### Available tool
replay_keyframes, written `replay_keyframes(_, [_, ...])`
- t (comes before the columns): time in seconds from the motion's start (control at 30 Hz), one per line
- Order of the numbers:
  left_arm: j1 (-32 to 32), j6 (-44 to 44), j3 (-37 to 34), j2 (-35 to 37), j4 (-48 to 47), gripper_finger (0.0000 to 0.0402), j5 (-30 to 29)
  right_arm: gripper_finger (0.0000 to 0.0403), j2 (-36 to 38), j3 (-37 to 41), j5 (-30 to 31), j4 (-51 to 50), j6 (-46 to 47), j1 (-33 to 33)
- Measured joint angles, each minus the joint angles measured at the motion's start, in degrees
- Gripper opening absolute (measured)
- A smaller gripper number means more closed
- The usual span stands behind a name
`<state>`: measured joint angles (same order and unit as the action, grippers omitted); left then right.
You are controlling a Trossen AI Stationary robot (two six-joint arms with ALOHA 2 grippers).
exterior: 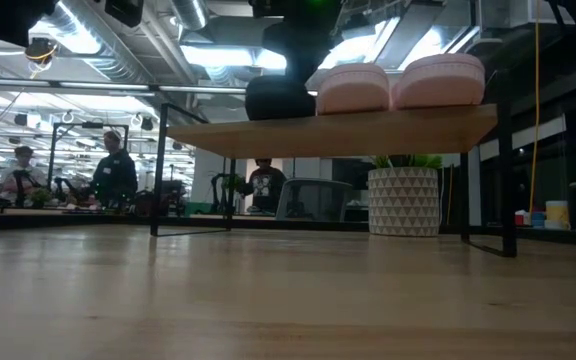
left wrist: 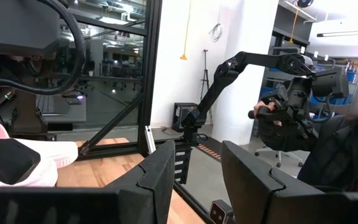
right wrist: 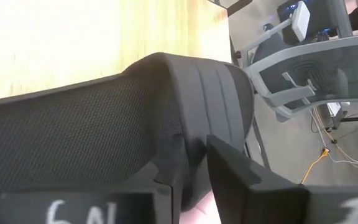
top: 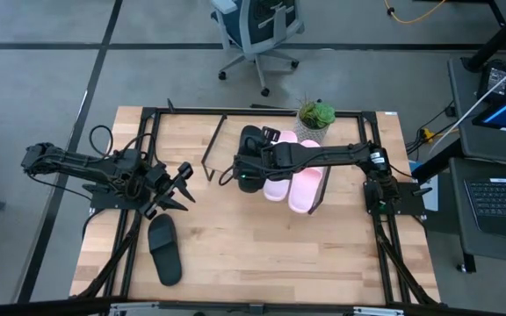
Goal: Pick and place slides into the shelf
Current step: Put the right black slide on the shelf
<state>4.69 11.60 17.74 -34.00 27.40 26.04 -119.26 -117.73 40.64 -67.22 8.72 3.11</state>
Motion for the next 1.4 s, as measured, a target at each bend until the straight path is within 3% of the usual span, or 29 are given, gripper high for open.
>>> replay_keyframes(0.53, [0.00, -0.15, 0.00, 0.00, 0.00, 0.0124, 0.00, 0.0158, 0.02, -0.57, -3.46, 3.37, -2.96, 0.19])
replay_keyframes(0.87, [0.00, -0.79, 0.00, 0.01, 0.00, 0.0124, 0.00, 0.0159, 0.24, -12.64, -3.43, 1.00, -8.60, 3.01])
replay_keyframes(0.97, [0.00, -4.07, 0.00, 0.00, 0.00, 0.0124, 0.00, 0.0131, 0.33, -14.73, -3.43, -1.11, -8.97, 3.90])
replay_keyframes(1.13, [-0.04, -9.61, 0.02, 0.02, 0.00, 0.0124, -4.22, 0.0019, 0.31, -14.85, -3.41, -7.70, -4.43, 4.55])
replay_keyframes(1.27, [-0.07, -13.09, 0.07, 0.02, -0.81, 0.0124, -8.67, 0.0006, 0.22, -13.06, -2.80, -9.26, 0.32, 5.59])
replay_keyframes(1.4, [-0.07, -16.35, 0.11, 0.02, -5.67, 0.0124, -11.65, 0.0004, 0.31, -10.78, 1.98, -10.59, 6.11, 8.50])
